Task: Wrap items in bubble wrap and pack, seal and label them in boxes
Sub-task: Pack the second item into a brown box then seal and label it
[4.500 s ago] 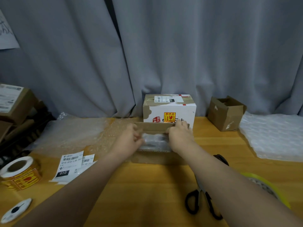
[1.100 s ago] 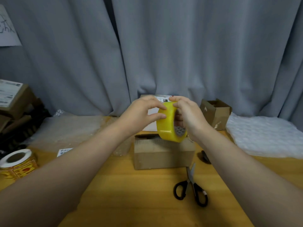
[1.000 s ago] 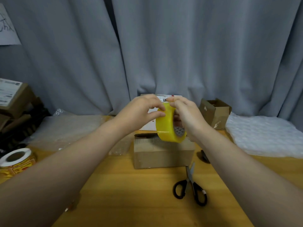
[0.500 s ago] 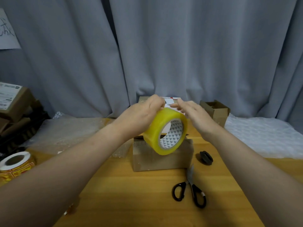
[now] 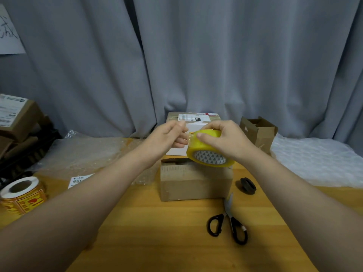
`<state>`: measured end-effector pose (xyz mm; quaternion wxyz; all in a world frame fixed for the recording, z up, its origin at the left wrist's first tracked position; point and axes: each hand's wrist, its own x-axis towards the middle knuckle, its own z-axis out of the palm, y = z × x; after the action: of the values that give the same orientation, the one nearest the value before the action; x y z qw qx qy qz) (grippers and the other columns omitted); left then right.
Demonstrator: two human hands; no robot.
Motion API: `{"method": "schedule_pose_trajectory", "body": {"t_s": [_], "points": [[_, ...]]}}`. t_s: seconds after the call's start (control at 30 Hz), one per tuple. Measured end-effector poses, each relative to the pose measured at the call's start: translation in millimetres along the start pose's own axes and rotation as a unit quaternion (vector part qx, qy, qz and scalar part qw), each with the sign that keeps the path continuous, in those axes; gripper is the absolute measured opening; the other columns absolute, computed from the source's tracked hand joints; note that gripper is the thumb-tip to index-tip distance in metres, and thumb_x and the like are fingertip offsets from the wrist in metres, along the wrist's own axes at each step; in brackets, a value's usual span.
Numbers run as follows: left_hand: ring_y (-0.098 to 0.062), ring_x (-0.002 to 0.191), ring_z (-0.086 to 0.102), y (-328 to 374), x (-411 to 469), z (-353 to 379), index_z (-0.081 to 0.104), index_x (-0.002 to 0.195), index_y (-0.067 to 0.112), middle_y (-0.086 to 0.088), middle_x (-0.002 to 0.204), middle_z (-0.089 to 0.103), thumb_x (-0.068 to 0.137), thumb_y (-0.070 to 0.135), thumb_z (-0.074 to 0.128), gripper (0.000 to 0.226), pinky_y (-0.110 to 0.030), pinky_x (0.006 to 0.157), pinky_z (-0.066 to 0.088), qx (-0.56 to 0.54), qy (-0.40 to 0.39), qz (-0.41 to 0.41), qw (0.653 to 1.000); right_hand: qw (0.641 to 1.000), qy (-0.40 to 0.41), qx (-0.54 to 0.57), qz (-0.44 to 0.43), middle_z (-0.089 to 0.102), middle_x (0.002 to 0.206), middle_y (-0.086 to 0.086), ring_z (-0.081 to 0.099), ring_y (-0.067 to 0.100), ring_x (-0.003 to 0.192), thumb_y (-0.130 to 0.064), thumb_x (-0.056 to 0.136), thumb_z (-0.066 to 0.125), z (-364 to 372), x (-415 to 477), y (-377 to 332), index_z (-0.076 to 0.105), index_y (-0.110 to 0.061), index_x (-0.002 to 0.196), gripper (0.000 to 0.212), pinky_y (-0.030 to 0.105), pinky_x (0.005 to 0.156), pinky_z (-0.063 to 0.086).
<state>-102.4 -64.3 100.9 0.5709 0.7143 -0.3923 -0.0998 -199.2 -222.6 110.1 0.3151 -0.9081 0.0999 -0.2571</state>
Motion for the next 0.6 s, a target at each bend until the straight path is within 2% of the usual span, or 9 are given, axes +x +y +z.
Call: {"method": "schedule_pose_trajectory", "body": {"t_s": [0.1,0.2,0.27,0.4,0.47,0.53,0.6], "points": [[-0.009,0.066,0.062,-3,5,4,0.056,0.111,0.001,-0.009,0.082,0.065,0.089,0.023,0.064,0.032,-0.017,0.063,0.054,-0.074,0.009,-0.116,0.99,1.0,0.004,-0.019,-0.013,0.067,0.089,-0.008,0.061,0.014,0.087,-0.046,0.079,0.068,5,1,1,0.07,-0.028,0.09,0.02,0.042,0.078,0.053],[-0.007,0.057,0.055,-1,8,5,0.065,0.1,-0.004,-0.008,0.071,0.059,0.086,0.005,0.065,0.016,-0.013,0.053,0.051,-0.133,0.003,-0.192,0.972,0.998,-0.014,-0.058,-0.023,0.065,0.088,-0.013,0.059,0.011,0.088,-0.057,0.076,0.068,5,4,-3,0.069,-0.033,0.088,0.026,0.041,0.076,0.053],[-0.006,0.053,0.053,0,9,2,0.067,0.091,-0.001,-0.006,0.067,0.058,0.086,0.003,0.064,0.007,-0.012,0.05,0.049,-0.117,0.014,-0.193,0.974,0.995,-0.018,-0.092,-0.036,0.063,0.091,-0.015,0.058,0.011,0.09,-0.061,0.076,0.065,4,8,-5,0.07,-0.033,0.09,0.032,0.036,0.075,0.051],[-0.005,0.052,0.052,1,16,-11,0.068,0.088,0.001,-0.004,0.065,0.061,0.085,0.006,0.066,0.006,-0.013,0.05,0.048,-0.089,0.049,-0.185,0.978,0.999,-0.005,-0.025,-0.02,0.062,0.082,-0.003,0.056,0.016,0.08,-0.054,0.086,0.058,0,20,-13,0.069,-0.025,0.082,0.032,0.027,0.062,0.042],[-0.004,0.051,0.053,2,17,-19,0.068,0.089,0.0,-0.003,0.061,0.065,0.086,0.006,0.066,0.008,-0.014,0.05,0.048,-0.105,0.067,-0.194,0.973,0.995,-0.018,-0.096,-0.007,0.064,0.083,0.001,0.057,0.017,0.079,-0.058,0.085,0.057,-4,28,-14,0.069,-0.021,0.082,0.039,0.027,0.061,0.042],[-0.002,0.047,0.054,0,15,-25,0.067,0.089,0.0,0.002,0.055,0.066,0.087,0.006,0.064,0.008,-0.014,0.049,0.047,-0.115,0.08,-0.202,0.969,0.971,-0.053,-0.233,0.002,0.067,0.087,0.001,0.06,0.019,0.08,-0.069,0.08,0.054,-9,34,-15,0.071,-0.017,0.086,0.055,0.032,0.065,0.049],[-0.004,0.049,0.055,-4,11,-27,0.065,0.087,0.001,0.003,0.052,0.064,0.088,0.007,0.062,0.007,-0.015,0.05,0.047,-0.126,0.074,-0.212,0.966,0.955,-0.091,-0.283,0.013,0.067,0.081,-0.001,0.061,0.017,0.077,-0.076,0.075,0.052,-11,40,-20,0.071,-0.017,0.084,0.063,0.033,0.062,0.05]]}}
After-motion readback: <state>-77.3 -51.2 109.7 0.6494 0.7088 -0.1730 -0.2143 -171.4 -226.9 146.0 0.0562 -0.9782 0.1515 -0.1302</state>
